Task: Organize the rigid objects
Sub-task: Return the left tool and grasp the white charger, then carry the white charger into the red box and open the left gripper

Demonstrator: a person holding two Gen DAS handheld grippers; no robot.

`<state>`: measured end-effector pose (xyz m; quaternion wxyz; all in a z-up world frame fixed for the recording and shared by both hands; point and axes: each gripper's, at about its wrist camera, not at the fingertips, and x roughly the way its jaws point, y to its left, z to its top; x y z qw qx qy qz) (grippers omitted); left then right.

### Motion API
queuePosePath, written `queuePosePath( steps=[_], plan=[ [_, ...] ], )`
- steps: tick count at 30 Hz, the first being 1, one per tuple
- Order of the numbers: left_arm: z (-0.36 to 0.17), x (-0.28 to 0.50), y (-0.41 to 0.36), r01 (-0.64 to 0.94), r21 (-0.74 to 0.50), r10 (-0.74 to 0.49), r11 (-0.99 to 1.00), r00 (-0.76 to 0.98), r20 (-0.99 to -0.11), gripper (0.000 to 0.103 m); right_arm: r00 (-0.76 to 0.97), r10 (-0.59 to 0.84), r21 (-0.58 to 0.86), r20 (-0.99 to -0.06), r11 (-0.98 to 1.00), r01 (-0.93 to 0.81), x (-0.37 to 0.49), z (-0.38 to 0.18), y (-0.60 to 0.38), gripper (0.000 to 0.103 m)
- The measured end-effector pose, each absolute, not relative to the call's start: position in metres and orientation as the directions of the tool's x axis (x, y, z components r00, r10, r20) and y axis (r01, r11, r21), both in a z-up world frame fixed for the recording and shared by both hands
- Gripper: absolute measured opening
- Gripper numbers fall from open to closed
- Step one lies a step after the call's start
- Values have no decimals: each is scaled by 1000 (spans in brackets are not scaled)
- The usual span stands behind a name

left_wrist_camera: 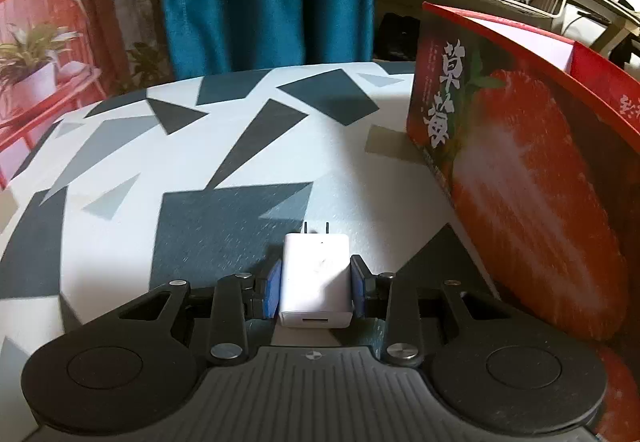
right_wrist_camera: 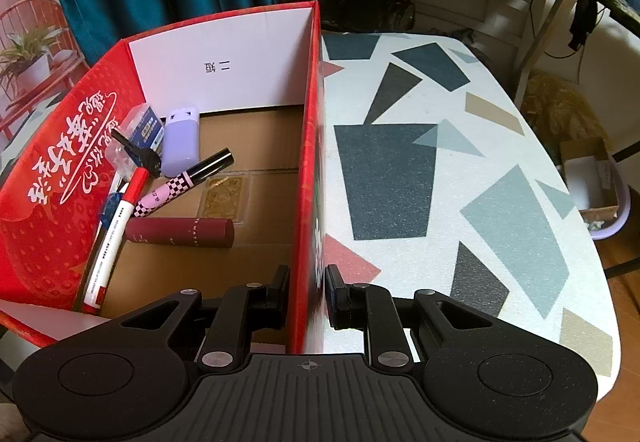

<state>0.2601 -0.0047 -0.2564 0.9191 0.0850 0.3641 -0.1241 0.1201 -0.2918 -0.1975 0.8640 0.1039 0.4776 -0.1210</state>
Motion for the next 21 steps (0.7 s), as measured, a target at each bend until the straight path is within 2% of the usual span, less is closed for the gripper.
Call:
queuePosePath(
  steps=[10,14,18,21],
  plan=[
    [-250,255,3,254,42,-152,966,694,-703,37,515,-106,68,-851,949,309,120,-198,-292,18],
    [-225,257,9,238,24,-161,971,724,-671,37,516,-106,71,-850,947,312,120,-198,-293,18],
    [-182,259,5,281,-33,-244,959,763,-598,37,515,-107,71,-850,947,313,120,-198,-293,18],
    [-154,258,-17,418,-24,-360,908,750,-555,37,515,-106,71,-851,947,314,120,-198,-293,18]
  ],
)
